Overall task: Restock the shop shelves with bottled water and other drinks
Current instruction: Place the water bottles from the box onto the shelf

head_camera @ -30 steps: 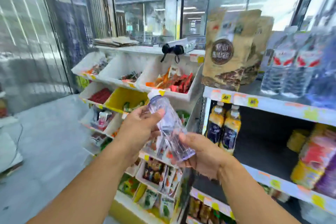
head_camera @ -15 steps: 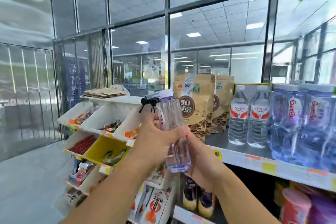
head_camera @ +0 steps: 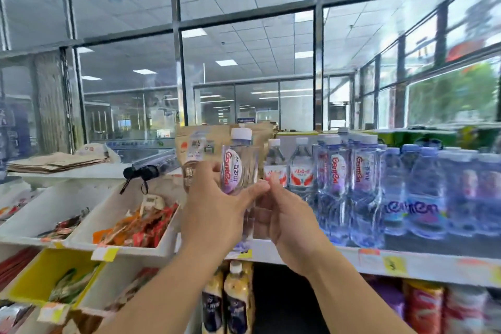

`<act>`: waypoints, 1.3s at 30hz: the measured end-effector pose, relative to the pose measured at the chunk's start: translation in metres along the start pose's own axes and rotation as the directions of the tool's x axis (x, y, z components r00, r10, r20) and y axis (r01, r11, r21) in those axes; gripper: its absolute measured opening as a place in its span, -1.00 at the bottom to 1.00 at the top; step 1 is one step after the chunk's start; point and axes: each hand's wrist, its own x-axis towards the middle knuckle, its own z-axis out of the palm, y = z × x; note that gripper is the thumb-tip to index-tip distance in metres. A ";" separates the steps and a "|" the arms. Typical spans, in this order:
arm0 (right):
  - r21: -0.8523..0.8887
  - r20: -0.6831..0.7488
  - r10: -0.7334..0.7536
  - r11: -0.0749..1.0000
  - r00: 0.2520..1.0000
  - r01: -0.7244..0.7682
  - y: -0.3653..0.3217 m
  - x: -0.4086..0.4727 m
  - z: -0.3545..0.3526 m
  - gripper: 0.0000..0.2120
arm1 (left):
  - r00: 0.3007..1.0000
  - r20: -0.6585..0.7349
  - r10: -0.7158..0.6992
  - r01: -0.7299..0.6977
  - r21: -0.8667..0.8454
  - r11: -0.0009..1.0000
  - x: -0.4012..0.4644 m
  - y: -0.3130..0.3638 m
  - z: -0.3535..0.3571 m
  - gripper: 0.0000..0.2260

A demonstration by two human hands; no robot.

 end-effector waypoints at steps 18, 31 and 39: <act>-0.669 -0.161 -0.300 0.734 0.940 0.119 -0.097 -0.090 -0.171 -0.60 | 0.888 0.383 0.254 -0.095 -0.389 0.916 -0.045 0.076 0.177 -0.43; -0.720 -0.578 -0.443 0.673 0.685 -0.172 -0.123 -0.101 -0.325 -0.52 | 0.593 0.782 0.193 0.115 -0.320 0.941 -0.083 0.101 0.265 -0.55; -0.690 -0.689 -0.405 0.619 0.601 -0.374 -0.104 -0.086 -0.383 -0.32 | 0.583 0.799 0.150 0.096 -0.251 0.963 -0.074 0.093 0.280 -0.57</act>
